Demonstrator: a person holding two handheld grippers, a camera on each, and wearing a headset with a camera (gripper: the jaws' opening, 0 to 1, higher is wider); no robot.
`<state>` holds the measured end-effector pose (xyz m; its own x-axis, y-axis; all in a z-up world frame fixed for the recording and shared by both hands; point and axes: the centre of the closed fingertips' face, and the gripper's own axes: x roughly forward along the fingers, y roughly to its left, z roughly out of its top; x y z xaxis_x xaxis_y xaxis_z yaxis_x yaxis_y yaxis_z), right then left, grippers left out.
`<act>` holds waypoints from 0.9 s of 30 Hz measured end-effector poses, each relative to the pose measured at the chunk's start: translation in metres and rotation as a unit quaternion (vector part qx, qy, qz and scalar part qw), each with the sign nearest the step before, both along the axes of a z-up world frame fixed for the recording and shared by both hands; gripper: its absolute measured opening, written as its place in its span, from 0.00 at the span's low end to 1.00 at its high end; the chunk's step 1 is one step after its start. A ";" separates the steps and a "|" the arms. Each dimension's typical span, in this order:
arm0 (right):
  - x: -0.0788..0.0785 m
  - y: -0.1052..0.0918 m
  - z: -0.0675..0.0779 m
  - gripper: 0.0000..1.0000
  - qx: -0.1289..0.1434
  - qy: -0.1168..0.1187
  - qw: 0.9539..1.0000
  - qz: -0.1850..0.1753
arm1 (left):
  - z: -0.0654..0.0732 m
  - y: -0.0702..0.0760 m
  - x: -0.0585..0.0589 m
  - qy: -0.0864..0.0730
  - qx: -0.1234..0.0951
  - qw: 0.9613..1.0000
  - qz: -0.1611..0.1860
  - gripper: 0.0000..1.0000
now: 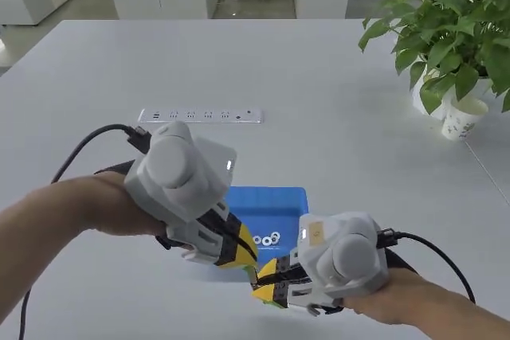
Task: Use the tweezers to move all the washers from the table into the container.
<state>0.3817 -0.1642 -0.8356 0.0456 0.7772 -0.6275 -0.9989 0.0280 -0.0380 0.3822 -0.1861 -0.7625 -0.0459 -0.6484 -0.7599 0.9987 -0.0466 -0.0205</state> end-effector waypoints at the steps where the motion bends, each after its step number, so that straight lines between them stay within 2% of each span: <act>1: 0.000 0.000 0.000 0.07 -0.001 0.000 1.000 0.001 | 0.000 0.000 0.000 0.001 0.000 1.000 0.000 0.04; 17: -0.005 -0.008 -0.004 0.05 -0.023 -0.003 1.000 0.009 | -0.009 0.009 -0.003 -0.001 0.017 1.000 -0.010 0.04; 22: -0.010 -0.010 -0.008 0.05 -0.036 -0.006 0.999 0.017 | -0.018 0.015 -0.008 -0.005 0.024 1.000 -0.010 0.04; 27: -0.014 -0.015 -0.015 0.05 -0.053 -0.012 0.998 0.026 | -0.035 0.024 -0.014 -0.009 0.037 0.999 -0.005 0.05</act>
